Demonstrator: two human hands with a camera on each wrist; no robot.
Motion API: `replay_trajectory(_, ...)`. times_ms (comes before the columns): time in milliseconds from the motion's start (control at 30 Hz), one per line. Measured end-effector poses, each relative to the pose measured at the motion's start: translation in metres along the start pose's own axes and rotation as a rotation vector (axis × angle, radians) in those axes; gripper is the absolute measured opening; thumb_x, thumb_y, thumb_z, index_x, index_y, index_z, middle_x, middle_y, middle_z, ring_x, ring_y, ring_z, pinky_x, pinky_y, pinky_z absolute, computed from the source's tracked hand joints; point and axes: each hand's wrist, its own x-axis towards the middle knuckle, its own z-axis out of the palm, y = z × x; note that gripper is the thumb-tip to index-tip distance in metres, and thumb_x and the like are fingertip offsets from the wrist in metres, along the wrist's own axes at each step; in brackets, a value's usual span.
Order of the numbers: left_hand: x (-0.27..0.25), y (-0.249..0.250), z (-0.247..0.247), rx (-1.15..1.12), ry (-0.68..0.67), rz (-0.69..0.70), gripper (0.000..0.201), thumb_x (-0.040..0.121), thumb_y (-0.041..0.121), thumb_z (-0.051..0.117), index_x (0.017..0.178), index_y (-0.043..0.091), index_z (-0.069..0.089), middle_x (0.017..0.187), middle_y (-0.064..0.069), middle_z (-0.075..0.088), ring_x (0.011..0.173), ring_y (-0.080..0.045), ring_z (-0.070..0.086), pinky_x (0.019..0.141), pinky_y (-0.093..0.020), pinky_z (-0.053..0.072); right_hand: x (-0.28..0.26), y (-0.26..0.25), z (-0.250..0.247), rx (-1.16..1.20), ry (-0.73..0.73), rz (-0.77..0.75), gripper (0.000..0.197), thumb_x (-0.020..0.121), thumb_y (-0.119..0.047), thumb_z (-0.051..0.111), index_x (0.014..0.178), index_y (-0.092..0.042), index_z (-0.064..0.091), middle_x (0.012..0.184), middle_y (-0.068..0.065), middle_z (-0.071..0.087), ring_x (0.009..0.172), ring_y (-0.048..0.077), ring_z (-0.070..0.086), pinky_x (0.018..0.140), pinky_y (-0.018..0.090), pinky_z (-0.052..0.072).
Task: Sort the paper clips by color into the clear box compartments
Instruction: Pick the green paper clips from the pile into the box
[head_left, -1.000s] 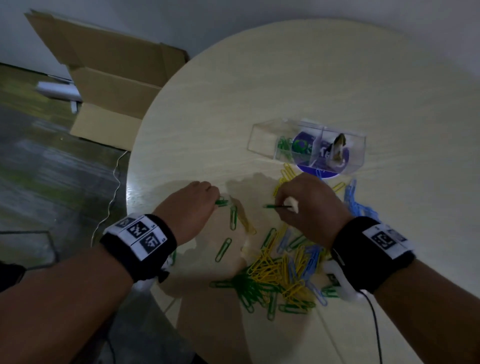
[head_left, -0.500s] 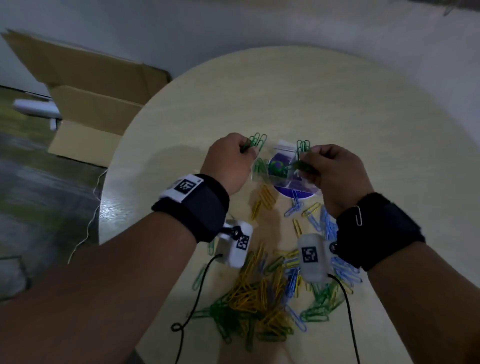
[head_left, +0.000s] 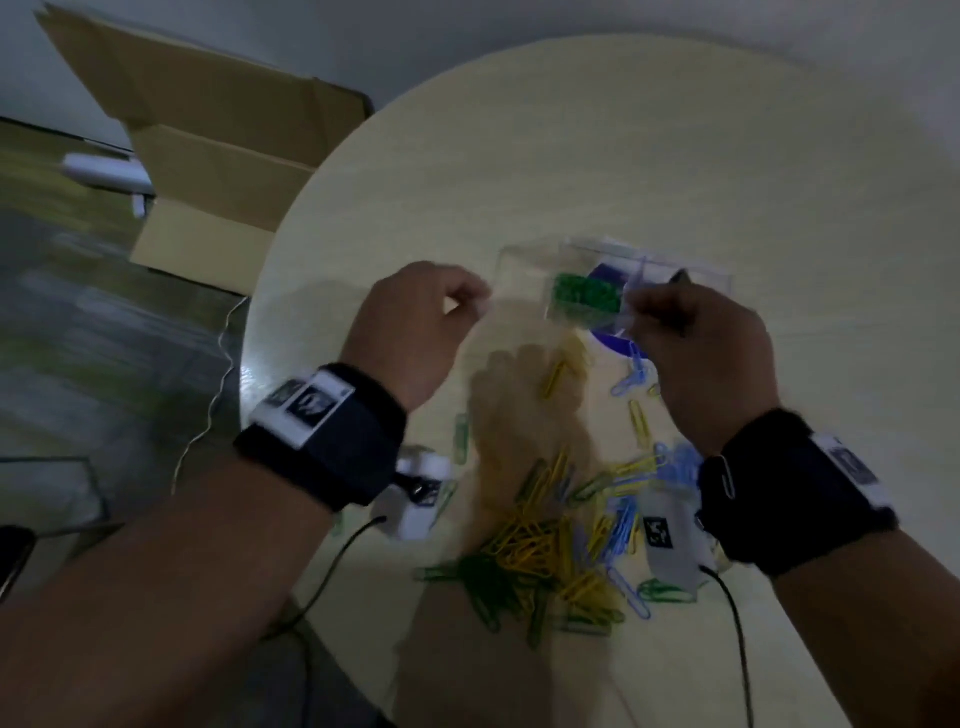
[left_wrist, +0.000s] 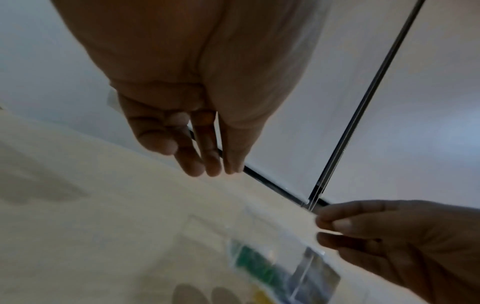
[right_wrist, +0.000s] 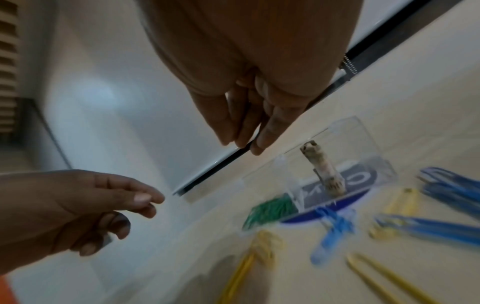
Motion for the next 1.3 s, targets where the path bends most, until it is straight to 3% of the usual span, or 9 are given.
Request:
replay_trajectory(67, -0.043, -0.034, -0.017, 0.111, -0.065, -0.004, 0.012, 0.093, 0.029, 0.061, 0.100, 0.030, 0.070, 0.097, 0.008, 0.063, 0.078, -0.010, 0.058, 0.077, -0.027, 0.046, -0.041, 0.004, 0.007, -0.074, -0.107, -0.085, 0.019, 0.087, -0.021, 0.066, 0.105, -0.025, 0.070, 0.096, -0.007, 0.067, 0.088, 0.005, 0.059, 0.072, 0.009, 0.039)
replay_trajectory(200, -0.131, -0.096, -0.034, 0.321, -0.219, 0.037, 0.024, 0.093, 0.015, 0.056, 0.108, 0.029, 0.068, 0.108, 0.004, 0.063, 0.086, -0.017, 0.062, 0.078, -0.033, 0.051, -0.128, 0.028, 0.030, -0.474, -0.451, -0.393, 0.040, 0.088, -0.028, 0.060, 0.127, -0.019, 0.057, 0.127, 0.004, 0.060, 0.121, 0.025, 0.052, 0.098, 0.034, 0.042)
replay_trajectory(300, -0.171, -0.131, -0.030, 0.425, -0.332, 0.185, 0.047, 0.085, 0.000, 0.060, 0.126, 0.023, 0.062, 0.135, 0.002, 0.056, 0.107, -0.026, 0.056, 0.088, -0.041, 0.052, -0.166, 0.045, 0.039, -0.711, -0.667, -0.420, 0.071, 0.086, -0.056, 0.044, 0.146, -0.020, 0.032, 0.156, -0.001, 0.028, 0.145, 0.029, 0.019, 0.115, 0.041, 0.021)
replay_trajectory(433, -0.174, -0.137, -0.019, 0.450, -0.282, 0.282, 0.038, 0.085, 0.008, 0.056, 0.121, 0.016, 0.065, 0.129, -0.002, 0.060, 0.106, -0.027, 0.053, 0.091, -0.038, 0.047, -0.164, 0.051, 0.043, -0.755, -0.682, -0.445, 0.081, 0.078, -0.080, 0.033, 0.147, -0.044, 0.012, 0.161, -0.006, 0.005, 0.148, 0.031, -0.004, 0.119, 0.047, 0.009)
replay_trajectory(600, -0.144, -0.122, -0.009, 0.398, -0.303, 0.160, 0.004, 0.089, 0.018, 0.060, 0.093, 0.019, 0.062, 0.096, -0.002, 0.056, 0.091, -0.023, 0.048, 0.077, -0.044, 0.047, -0.137, 0.045, 0.039, -0.654, -0.586, -0.380, 0.073, 0.076, -0.080, 0.035, 0.142, -0.050, 0.027, 0.160, -0.011, 0.004, 0.148, 0.028, -0.007, 0.116, 0.054, 0.007)
replay_trajectory(800, -0.151, -0.083, 0.006, 0.219, -0.356, 0.224, 0.018, 0.092, 0.016, 0.060, 0.110, 0.019, 0.063, 0.098, 0.000, 0.061, 0.092, -0.020, 0.054, 0.072, -0.032, 0.041, -0.156, 0.037, 0.018, -0.563, -0.453, -0.582, 0.051, 0.087, -0.056, 0.048, 0.130, -0.029, 0.055, 0.143, -0.010, 0.048, 0.139, 0.027, 0.035, 0.104, 0.051, 0.037)
replay_trajectory(933, -0.168, -0.084, 0.026, 0.327, -0.378, 0.443, 0.041, 0.086, 0.004, 0.060, 0.125, 0.016, 0.061, 0.095, -0.005, 0.061, 0.083, -0.028, 0.054, 0.064, -0.039, 0.048, -0.171, 0.057, 0.031, -0.737, -0.663, -0.523, 0.071, 0.086, -0.071, 0.032, 0.145, -0.031, 0.032, 0.159, -0.005, 0.019, 0.148, 0.027, 0.009, 0.115, 0.049, 0.024)
replay_trajectory(1133, -0.146, -0.081, 0.019, 0.278, -0.265, 0.271, 0.036, 0.090, 0.005, 0.057, 0.123, 0.018, 0.064, 0.093, -0.007, 0.060, 0.086, -0.030, 0.052, 0.071, -0.043, 0.049, -0.128, 0.064, 0.030, -0.689, -0.498, -0.323, 0.080, 0.082, -0.073, 0.026, 0.145, -0.026, 0.031, 0.160, -0.002, 0.015, 0.148, 0.028, 0.005, 0.117, 0.049, 0.017)
replay_trajectory(1300, -0.175, -0.063, 0.024, 0.194, -0.287, 0.272, 0.022, 0.088, 0.027, 0.060, 0.107, 0.022, 0.069, 0.087, 0.002, 0.063, 0.084, -0.022, 0.057, 0.073, -0.032, 0.048, -0.139, 0.053, 0.022, -0.467, -0.268, -0.606, 0.033, 0.087, -0.028, 0.056, 0.117, -0.019, 0.066, 0.125, 0.000, 0.063, 0.114, 0.029, 0.055, 0.099, 0.040, 0.040)
